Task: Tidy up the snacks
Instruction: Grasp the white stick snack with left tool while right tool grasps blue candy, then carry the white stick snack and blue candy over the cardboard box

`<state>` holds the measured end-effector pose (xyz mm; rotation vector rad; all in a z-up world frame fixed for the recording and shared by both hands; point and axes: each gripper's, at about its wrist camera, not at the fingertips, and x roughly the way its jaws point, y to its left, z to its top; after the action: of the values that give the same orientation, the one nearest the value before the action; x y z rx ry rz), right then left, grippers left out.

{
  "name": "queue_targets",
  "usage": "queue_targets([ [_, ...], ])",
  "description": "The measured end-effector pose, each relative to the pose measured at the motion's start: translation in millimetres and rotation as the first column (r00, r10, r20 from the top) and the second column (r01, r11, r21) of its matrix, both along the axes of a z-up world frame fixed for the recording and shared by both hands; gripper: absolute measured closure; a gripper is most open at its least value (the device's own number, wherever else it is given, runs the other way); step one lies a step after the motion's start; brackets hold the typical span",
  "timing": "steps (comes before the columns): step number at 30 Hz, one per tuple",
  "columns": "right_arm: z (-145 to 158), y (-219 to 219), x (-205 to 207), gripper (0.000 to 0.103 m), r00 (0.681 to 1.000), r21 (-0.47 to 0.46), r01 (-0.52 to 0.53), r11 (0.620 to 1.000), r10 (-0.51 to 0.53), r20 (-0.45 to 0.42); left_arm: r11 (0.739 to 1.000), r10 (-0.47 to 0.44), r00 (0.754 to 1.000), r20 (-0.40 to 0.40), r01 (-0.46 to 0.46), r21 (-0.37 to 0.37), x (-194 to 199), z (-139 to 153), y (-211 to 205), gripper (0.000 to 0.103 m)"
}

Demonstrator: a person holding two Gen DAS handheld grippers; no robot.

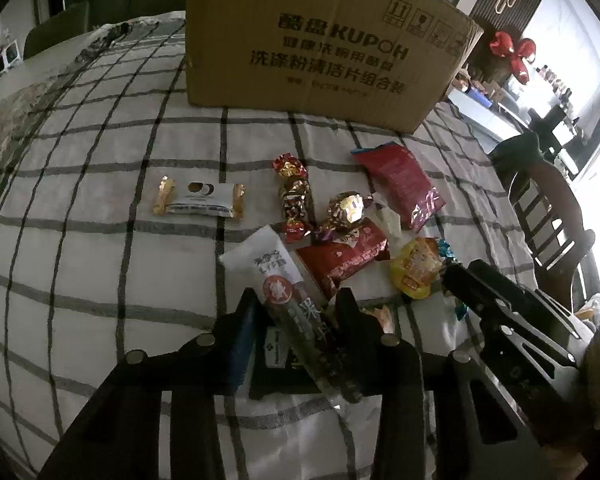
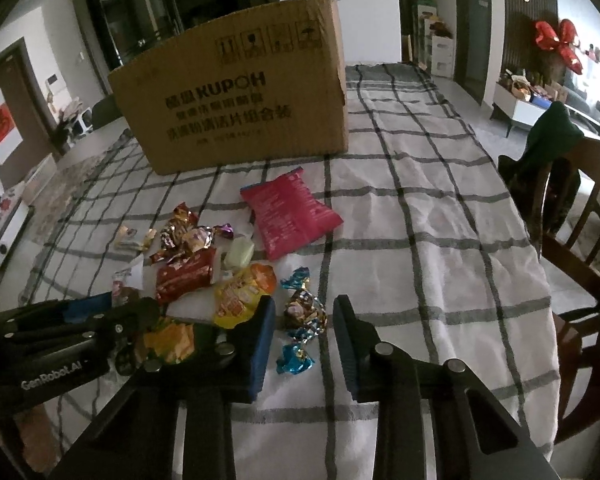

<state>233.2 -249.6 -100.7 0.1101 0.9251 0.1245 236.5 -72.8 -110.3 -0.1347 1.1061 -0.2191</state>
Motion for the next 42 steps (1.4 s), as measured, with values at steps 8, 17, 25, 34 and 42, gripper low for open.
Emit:
queue_targets([
  [8,-3,4,0,0.080,1.000,-0.019,-0.012,1.000,0.012,0.000,1.000,0.008,1.000,0.012,-0.008,0.007,-2,0,3,0.076],
  [17,16,11,-11,0.080,0.998,-0.028,-0.017,0.999,0.018,0.053,1.000,-0.006,0.999,0.035,0.006,0.005,-11,7,7,0.084],
  [25,36,18,-23,0.080,0.995,-0.007,-0.030,1.000,0.031,0.096,1.000,-0.014,0.997,0.075,0.014,0.003,-28,20,13,0.084],
  [34,57,25,-33,0.080,0.990,0.020,-0.039,0.999,0.036,0.136,0.999,-0.024,0.990,0.137,0.028,-0.027,-42,47,18,0.084],
  [42,83,25,-37,0.080,0.980,0.054,-0.045,0.998,0.033,0.199,0.997,-0.022,0.974,0.227,0.037,-0.062,-48,83,21,0.084],
])
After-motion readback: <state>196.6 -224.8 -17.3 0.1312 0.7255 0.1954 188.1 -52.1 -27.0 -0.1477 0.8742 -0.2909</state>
